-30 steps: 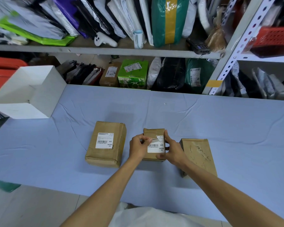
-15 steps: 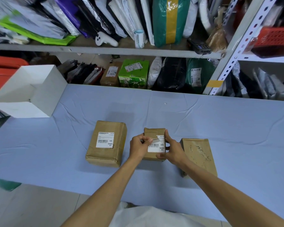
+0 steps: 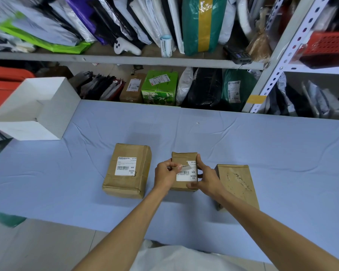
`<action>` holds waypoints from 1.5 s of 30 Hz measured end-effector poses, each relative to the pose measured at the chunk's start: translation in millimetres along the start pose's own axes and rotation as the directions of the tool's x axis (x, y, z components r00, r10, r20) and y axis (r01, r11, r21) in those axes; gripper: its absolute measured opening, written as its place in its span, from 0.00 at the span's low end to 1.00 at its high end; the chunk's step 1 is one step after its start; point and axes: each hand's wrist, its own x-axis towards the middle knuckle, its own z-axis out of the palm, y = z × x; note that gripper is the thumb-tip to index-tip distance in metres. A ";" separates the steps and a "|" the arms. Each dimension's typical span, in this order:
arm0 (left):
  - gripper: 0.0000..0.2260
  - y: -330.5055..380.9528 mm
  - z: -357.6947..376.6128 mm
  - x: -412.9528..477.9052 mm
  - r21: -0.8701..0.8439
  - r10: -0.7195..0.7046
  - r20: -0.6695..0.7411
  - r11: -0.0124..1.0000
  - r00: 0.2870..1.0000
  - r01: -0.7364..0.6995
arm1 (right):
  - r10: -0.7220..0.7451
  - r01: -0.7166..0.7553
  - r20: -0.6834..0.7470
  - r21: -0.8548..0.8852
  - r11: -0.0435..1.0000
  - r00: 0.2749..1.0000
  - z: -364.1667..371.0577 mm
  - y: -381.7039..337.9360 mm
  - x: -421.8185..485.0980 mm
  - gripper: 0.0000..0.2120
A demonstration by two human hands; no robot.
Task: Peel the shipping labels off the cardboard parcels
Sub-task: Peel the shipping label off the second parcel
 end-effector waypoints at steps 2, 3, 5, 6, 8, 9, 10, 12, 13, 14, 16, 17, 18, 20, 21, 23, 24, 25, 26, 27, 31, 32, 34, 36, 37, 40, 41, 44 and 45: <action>0.01 -0.8 -0.3 0.5 -0.004 -0.007 -0.005 1.000 1.000 0.007 | -0.007 0.007 -0.010 -0.004 1.000 1.000 -0.2 0.3 0.3 0.54; 0.01 -1.1 -0.3 0.6 -0.008 -0.009 -0.004 1.000 1.000 0.009 | -0.009 0.009 -0.015 -0.003 1.000 1.000 -0.5 -0.2 0.1 0.54; 0.01 -0.5 -0.3 0.3 -0.014 -0.013 -0.004 1.000 1.000 0.013 | -0.010 0.010 -0.018 0.002 1.000 1.000 -1.0 -1.1 -0.1 0.53; 0.01 -0.1 -0.3 0.5 -0.019 -0.015 -0.002 1.000 1.000 0.015 | -0.011 0.011 -0.019 0.007 1.000 1.000 -1.4 -1.2 0.0 0.53; 0.01 1.1 0.3 0.8 -0.029 -0.023 0.003 0.999 1.000 0.023 | -0.011 0.011 -0.020 0.014 1.000 1.000 -2.5 -2.0 0.0 0.53; 0.01 2.2 0.5 0.4 -0.031 -0.026 0.004 0.999 1.000 0.026 | -0.010 0.011 -0.022 0.014 1.000 1.000 -3.0 -2.1 0.2 0.53; 0.01 2.6 0.6 0.5 -0.032 -0.027 0.005 0.999 1.000 0.027 | -0.012 0.012 -0.022 0.014 1.000 1.000 -3.4 -2.0 0.6 0.53; 0.01 2.7 0.9 0.8 -0.027 -0.026 0.007 0.999 1.000 0.026 | -0.011 0.012 -0.018 0.015 1.000 1.000 -3.4 -2.1 0.8 0.53; 0.01 2.8 1.1 0.5 -0.027 -0.027 0.011 0.999 1.000 0.027 | -0.011 0.012 -0.016 0.017 1.000 1.000 -3.5 -2.0 0.7 0.53; 0.01 2.8 1.5 0.1 -0.028 -0.030 0.013 0.999 0.999 0.030 | -0.011 0.012 -0.016 0.018 1.000 1.000 -3.6 -1.6 0.8 0.54; 0.02 2.3 2.0 0.3 -0.039 -0.036 0.016 0.999 0.999 0.036 | -0.013 0.013 -0.015 0.020 1.000 1.000 -4.3 -1.0 1.2 0.54; 0.02 2.0 2.2 0.6 -0.044 -0.036 0.016 0.998 0.999 0.036 | -0.013 0.013 -0.015 0.019 1.000 1.000 -4.5 -1.0 1.4 0.54; 0.03 1.7 2.3 0.9 -0.046 -0.035 0.016 0.998 0.999 0.036 | -0.013 0.013 -0.015 0.017 1.000 1.000 -4.5 -0.7 2.0 0.54; 0.03 1.3 2.3 1.3 -0.045 -0.035 0.012 0.998 0.999 0.036 | -0.012 0.012 -0.013 0.010 1.000 1.000 -4.5 -0.7 2.7 0.54; 0.02 1.2 2.3 1.5 -0.046 -0.036 0.010 0.998 0.999 0.037 | -0.010 0.010 -0.012 0.010 1.000 1.000 -4.4 -0.9 3.1 0.54; 0.01 0.9 2.1 2.0 -0.050 -0.037 0.013 0.998 0.999 0.038 | -0.007 0.008 -0.009 0.013 1.000 1.000 -4.3 -0.9 3.9 0.54; 0.01 0.3 2.0 2.7 -0.055 -0.039 0.017 0.998 0.999 0.040 | -0.008 0.008 -0.008 0.010 1.000 1.000 -4.0 -0.7 4.5 0.54; 0.01 0.1 1.7 3.1 -0.063 -0.040 0.023 0.997 0.999 0.042 | -0.009 0.009 -0.007 0.008 1.000 1.000 -3.8 -0.6 5.2 0.54; 0.01 -0.5 1.5 3.7 -0.071 -0.042 0.027 0.997 0.999 0.044 | -0.009 0.010 -0.006 0.005 1.000 1.000 -3.4 -0.4 5.9 0.54; 0.02 -1.0 1.4 3.9 -0.074 -0.044 0.029 0.996 0.999 0.046 | -0.009 0.009 -0.005 0.003 1.000 1.000 -3.0 -0.6 6.1 0.54; 0.02 -3.3 2.1 3.4 -0.067 -0.036 0.016 0.997 0.999 0.037 | 0.004 -0.004 -0.008 0.028 1.000 1.000 -2.4 0.7 6.1 0.55; 0.02 -3.3 1.9 3.3 -0.062 -0.027 0.015 0.998 1.000 0.028 | 0.006 -0.005 -0.008 0.034 0.999 1.000 -2.7 1.2 5.7 0.54; 0.04 -2.5 0.9 3.8 -0.066 -0.017 0.022 0.998 1.000 0.018 | 0.011 -0.011 -0.007 0.036 0.999 1.000 -3.1 1.7 5.5 0.54; 0.07 -1.7 0.5 3.9 -0.091 -0.014 0.035 0.996 0.999 0.017 | 0.016 -0.015 -0.006 0.040 0.999 1.000 -3.2 2.2 5.6 0.54; 0.08 -1.3 0.5 3.7 -0.091 -0.007 0.035 0.996 0.999 0.011 | 0.016 -0.016 -0.006 0.037 0.999 1.000 -3.1 2.0 5.5 0.54; 0.07 -0.3 0.5 3.0 -0.071 0.011 0.022 0.997 1.000 -0.009 | 0.012 -0.012 -0.005 0.033 0.999 1.000 -2.7 0.8 5.7 0.54; 0.06 -0.2 0.7 3.0 -0.070 0.015 0.018 0.997 1.000 -0.014 | 0.012 -0.012 -0.005 0.034 0.999 1.000 -2.7 0.7 5.8 0.54; 0.07 0.0 1.5 3.4 -0.071 0.024 0.012 0.997 1.000 -0.023 | 0.015 -0.015 -0.006 0.030 0.999 1.000 -3.1 0.5 5.8 0.54; 0.08 0.1 1.6 3.2 -0.071 0.026 0.010 0.997 1.000 -0.025 | 0.015 -0.015 -0.006 0.027 1.000 1.000 -3.2 0.4 6.1 0.54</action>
